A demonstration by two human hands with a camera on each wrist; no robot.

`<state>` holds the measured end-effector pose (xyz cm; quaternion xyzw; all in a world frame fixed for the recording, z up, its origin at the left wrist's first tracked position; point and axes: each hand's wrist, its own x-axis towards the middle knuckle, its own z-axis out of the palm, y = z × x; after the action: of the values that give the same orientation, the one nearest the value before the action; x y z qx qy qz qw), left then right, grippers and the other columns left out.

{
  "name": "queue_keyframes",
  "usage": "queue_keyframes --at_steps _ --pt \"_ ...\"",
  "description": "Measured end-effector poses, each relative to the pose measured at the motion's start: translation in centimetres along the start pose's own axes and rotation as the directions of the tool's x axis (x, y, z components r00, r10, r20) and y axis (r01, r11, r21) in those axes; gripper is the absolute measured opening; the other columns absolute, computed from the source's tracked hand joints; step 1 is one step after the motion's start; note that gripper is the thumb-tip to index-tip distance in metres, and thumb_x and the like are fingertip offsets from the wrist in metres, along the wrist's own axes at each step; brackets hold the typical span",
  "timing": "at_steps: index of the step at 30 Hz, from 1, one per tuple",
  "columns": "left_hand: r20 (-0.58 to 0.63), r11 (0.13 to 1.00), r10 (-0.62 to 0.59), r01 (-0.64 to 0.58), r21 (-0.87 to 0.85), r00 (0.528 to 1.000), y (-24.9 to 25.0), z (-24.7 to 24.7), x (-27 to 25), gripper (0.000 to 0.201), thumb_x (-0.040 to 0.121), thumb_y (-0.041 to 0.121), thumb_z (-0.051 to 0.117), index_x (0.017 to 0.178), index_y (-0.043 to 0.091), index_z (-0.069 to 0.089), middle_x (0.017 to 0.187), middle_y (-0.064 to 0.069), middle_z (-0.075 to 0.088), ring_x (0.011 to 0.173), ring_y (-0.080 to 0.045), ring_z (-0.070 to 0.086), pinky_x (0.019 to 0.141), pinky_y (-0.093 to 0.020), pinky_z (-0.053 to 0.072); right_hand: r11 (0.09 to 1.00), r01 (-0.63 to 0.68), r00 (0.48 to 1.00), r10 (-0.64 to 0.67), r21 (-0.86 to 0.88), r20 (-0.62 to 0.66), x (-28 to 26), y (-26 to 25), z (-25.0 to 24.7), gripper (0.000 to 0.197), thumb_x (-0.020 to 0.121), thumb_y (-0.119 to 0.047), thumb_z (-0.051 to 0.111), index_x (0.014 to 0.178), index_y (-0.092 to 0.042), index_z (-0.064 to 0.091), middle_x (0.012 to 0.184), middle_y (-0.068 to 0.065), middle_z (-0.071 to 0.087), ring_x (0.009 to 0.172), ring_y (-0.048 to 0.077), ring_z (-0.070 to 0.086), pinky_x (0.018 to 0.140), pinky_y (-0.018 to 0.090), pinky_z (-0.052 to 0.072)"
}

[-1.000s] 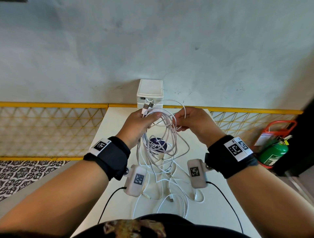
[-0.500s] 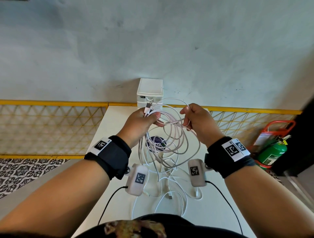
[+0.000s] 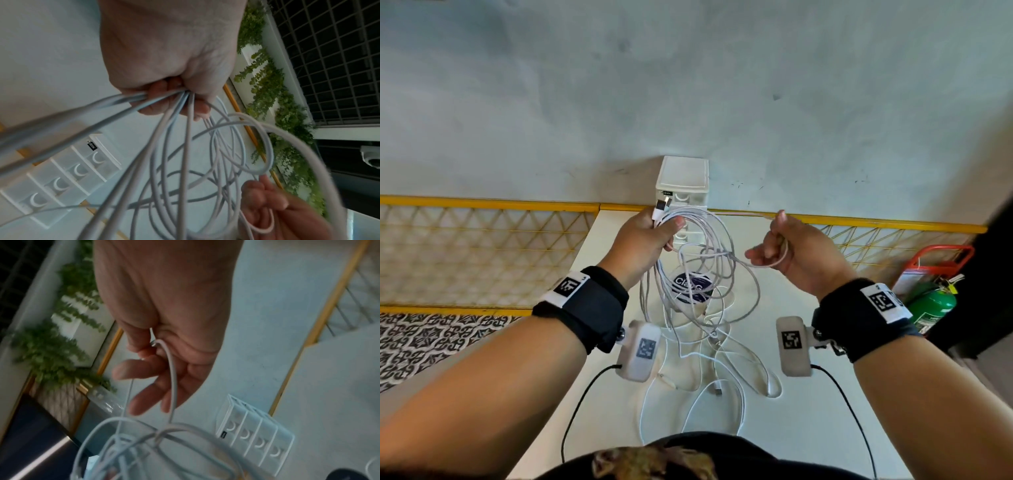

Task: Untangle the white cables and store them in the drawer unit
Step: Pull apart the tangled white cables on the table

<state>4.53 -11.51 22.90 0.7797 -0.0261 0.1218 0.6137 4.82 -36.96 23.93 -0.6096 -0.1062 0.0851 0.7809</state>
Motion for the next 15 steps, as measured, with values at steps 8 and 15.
queue_keyframes --at_steps 8,15 --pt "0.023 0.992 0.045 -0.048 0.115 0.999 0.9 -1.5 -0.6 0.026 0.089 0.026 0.069 0.067 0.023 0.055 0.056 0.004 0.053 0.050 -0.004 0.049 0.059 -0.020 0.039 0.436 -0.065 0.990 -0.088 -0.898 -0.114 -0.2 -1.4 -2.4 0.025 0.081 -0.028 0.074 0.075 -0.014 0.053 0.059 -0.004 0.047 0.055 0.016 0.044 0.053 0.027 0.035" --pt "-0.030 0.998 0.037 -0.036 0.047 0.999 0.7 -0.1 -1.4 0.028 0.089 0.026 0.069 0.065 0.025 0.055 0.052 0.010 0.052 0.056 -0.011 0.048 0.066 -0.029 0.039 0.437 -0.045 0.999 -0.008 -0.898 -0.054 -0.8 -0.5 -2.2 0.013 0.088 -0.023 0.059 0.076 -0.019 0.063 0.073 -0.007 0.068 0.066 0.011 0.058 0.058 0.021 0.041"
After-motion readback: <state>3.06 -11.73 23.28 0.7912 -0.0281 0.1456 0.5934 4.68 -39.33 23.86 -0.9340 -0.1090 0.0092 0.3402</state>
